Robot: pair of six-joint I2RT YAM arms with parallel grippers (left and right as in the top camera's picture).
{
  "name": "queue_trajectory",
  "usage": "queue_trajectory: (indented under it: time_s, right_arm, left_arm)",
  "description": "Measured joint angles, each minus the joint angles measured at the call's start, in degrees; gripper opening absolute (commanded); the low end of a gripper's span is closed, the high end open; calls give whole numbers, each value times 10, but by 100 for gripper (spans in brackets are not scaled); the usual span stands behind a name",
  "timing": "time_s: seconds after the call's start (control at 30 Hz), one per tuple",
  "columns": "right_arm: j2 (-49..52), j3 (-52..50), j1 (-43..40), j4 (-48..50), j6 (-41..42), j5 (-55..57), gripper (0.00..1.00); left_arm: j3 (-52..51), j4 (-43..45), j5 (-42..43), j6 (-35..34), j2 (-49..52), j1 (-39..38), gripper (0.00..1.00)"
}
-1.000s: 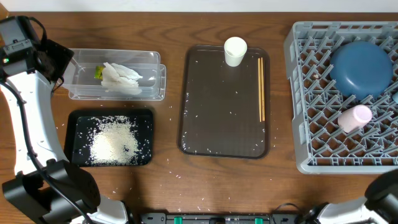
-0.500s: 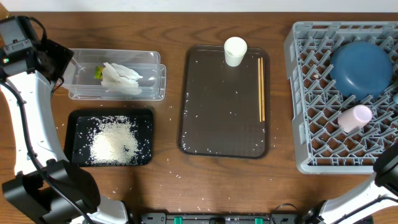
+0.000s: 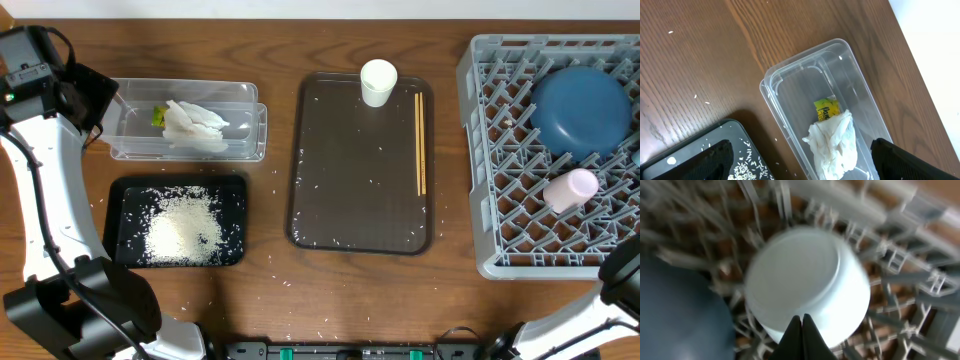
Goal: Sort waste into correct bins and load items into the dishwasher rack
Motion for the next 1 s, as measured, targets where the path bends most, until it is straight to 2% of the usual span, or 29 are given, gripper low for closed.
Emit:
queue_trajectory:
  time_s: [0.1, 0.27, 0.4, 0.63, 1.0]
  right_arm:
    - [-27, 0, 0, 56, -1, -8, 10]
    - [-49, 1, 0, 104, -3, -21, 1]
    - [-32, 1, 0, 110, -4, -24, 1]
    - [30, 0, 0, 84, -4, -29, 1]
    - [22, 7, -2, -2, -4, -27, 1]
  left_arm:
    - [0, 0, 0, 0, 0, 0, 91]
    - [0, 0, 0, 0, 0, 0, 91]
    - [0, 0, 0, 0, 0, 0, 91]
    - [0, 0, 0, 0, 0, 0, 91]
    - [0, 0, 0, 0, 0, 0, 91]
